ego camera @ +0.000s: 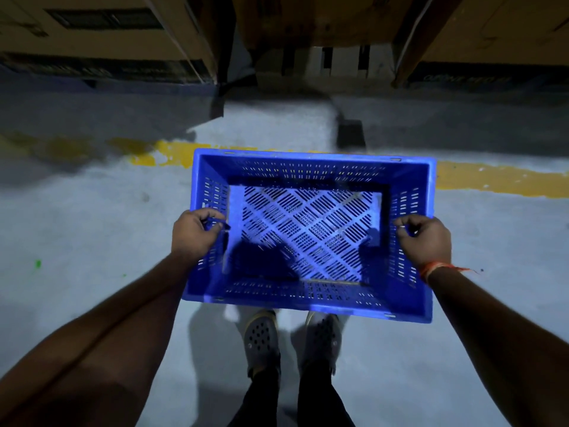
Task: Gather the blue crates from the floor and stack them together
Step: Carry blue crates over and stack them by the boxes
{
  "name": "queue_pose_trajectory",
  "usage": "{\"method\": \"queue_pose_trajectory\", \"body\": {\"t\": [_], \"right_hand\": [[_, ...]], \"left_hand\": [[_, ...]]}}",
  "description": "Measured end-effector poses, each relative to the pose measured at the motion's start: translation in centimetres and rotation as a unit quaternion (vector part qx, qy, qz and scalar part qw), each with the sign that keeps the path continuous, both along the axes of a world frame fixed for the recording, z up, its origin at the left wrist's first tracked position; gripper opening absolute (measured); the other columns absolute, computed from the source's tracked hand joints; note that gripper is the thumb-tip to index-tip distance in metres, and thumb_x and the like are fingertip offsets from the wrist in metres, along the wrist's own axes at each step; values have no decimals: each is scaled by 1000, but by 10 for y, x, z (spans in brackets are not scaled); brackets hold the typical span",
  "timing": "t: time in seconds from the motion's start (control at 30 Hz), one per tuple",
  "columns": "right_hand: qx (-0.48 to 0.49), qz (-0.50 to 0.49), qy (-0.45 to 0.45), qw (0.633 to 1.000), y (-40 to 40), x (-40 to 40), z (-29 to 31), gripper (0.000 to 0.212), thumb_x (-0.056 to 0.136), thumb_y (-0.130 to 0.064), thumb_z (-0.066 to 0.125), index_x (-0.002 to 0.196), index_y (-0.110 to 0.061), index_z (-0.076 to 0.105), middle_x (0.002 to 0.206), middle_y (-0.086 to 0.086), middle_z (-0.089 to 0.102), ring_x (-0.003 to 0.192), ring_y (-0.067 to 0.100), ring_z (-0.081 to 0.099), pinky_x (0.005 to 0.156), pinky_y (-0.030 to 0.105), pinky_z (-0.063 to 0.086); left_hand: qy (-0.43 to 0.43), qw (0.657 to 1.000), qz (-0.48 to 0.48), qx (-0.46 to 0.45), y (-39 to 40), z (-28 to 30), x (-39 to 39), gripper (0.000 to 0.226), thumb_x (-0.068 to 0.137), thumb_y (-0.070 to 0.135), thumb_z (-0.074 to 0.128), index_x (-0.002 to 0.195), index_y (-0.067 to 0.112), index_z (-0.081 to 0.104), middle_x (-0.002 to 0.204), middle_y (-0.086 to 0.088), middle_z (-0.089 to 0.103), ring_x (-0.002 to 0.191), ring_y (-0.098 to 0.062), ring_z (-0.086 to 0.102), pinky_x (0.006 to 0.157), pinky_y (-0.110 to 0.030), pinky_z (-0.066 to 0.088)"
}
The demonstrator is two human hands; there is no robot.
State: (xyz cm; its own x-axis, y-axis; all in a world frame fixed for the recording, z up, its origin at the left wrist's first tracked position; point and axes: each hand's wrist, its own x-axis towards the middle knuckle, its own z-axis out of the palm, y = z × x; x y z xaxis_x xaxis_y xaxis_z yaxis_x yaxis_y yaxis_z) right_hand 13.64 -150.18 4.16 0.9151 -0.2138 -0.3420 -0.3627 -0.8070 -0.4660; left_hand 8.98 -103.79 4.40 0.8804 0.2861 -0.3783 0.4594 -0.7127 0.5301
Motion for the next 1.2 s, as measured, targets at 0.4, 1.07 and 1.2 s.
{"method": "queue_pose_trajectory", "body": {"t": [0.4,1.07,1.2], "right_hand": [[-40,16,13,999,7,-1,3,9,75,-14,72,77,-23,70,63,9,65,68,30,65,71,32,49],[-116,3,-6,993,15,-2,-1,14,76,-20,71,90,-20,75,87,10,75,87,35,69,78,37,54],[-125,13,-25,992,16,-3,-2,14,75,-18,71,88,-20,76,85,11,75,86,36,69,76,38,54]], "left_hand": [[5,1000,-17,-11,6,-5,6,11,80,19,78,89,24,75,72,14,67,66,-1,59,64,-20,42],[-32,997,17,64,2,-20,4,12,72,39,62,82,37,69,75,1,66,61,-13,61,65,-27,48],[-55,993,17,103,0,-26,3,12,73,31,64,83,31,72,77,2,68,67,-21,63,65,-28,49]]}}
